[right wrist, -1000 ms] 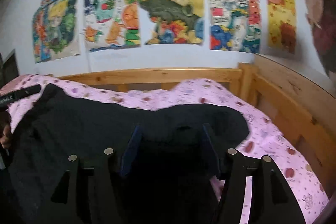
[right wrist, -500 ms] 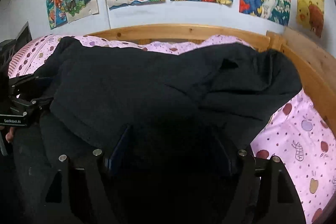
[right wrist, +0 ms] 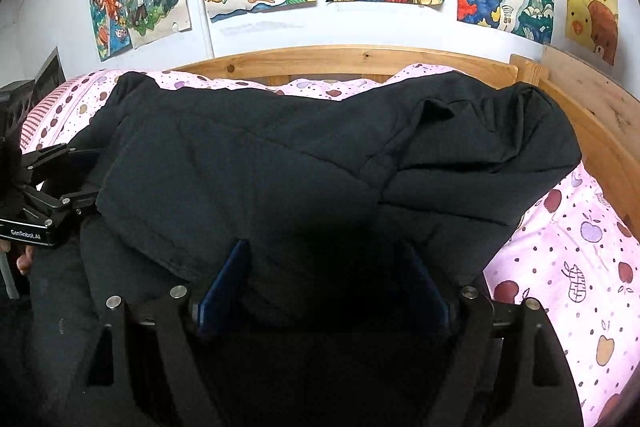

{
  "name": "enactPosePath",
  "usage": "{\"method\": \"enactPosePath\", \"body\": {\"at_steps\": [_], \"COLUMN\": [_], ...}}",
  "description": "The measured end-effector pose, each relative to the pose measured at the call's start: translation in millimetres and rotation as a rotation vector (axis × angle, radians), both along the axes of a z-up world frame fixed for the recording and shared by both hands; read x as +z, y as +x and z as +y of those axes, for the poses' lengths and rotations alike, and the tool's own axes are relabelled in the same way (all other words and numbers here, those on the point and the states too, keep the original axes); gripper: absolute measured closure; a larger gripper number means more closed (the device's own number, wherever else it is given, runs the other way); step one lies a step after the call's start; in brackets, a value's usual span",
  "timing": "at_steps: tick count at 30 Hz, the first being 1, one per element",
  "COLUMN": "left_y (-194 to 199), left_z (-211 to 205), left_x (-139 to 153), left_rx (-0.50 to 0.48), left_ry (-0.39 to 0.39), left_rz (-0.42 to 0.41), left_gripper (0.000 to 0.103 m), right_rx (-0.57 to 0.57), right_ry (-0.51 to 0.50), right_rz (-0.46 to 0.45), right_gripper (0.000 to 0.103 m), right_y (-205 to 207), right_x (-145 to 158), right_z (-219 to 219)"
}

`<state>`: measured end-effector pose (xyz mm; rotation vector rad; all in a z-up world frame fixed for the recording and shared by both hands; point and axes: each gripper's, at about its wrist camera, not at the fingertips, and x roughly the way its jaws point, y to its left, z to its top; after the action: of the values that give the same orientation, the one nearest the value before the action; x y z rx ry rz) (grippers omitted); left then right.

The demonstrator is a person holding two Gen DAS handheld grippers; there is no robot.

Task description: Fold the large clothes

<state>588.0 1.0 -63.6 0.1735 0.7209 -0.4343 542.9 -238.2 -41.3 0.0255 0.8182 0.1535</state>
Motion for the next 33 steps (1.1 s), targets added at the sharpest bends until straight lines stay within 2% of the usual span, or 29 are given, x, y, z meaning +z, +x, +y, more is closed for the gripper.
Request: {"method": "enactPosePath", "body": {"at_steps": [2,17,22,27,33], "left_y": [-0.8,-15.3,-25.4,-47.2,-75.6], "left_z": [1.2,12.5,19.2,24.8,31.5], "left_x": [0.2,8.2,14.5,27.3,50.8], "left_rx": [-0.009,0.008,0.027,0.042,0.045], "left_ry": [-0.008,-0.035,-0.036,-0.026,-0.044], "left_rz": [0.014,-0.007,0.001,-0.006,-0.017], "left_gripper": [0.003,0.002,0.002,0.001,0.001], "right_rx": [0.002,-0.003,-0.023,-0.034,-0.003], "right_ry": [0.005,-0.026,-0.050,-0.036,-0.038], "right_rz": [0.003,0.012,0.010,0.021,-0.011], "right_gripper": [0.025,0.020,0.012,0.011,0.010], "right_y": [-0.4,-6.1,-18.6,-33.0,-59.0], "right_x": [0.5,8.7,21.0,36.4,65.2], "right_z": [-0.7,2.8,2.8,2.9,12.6]}}
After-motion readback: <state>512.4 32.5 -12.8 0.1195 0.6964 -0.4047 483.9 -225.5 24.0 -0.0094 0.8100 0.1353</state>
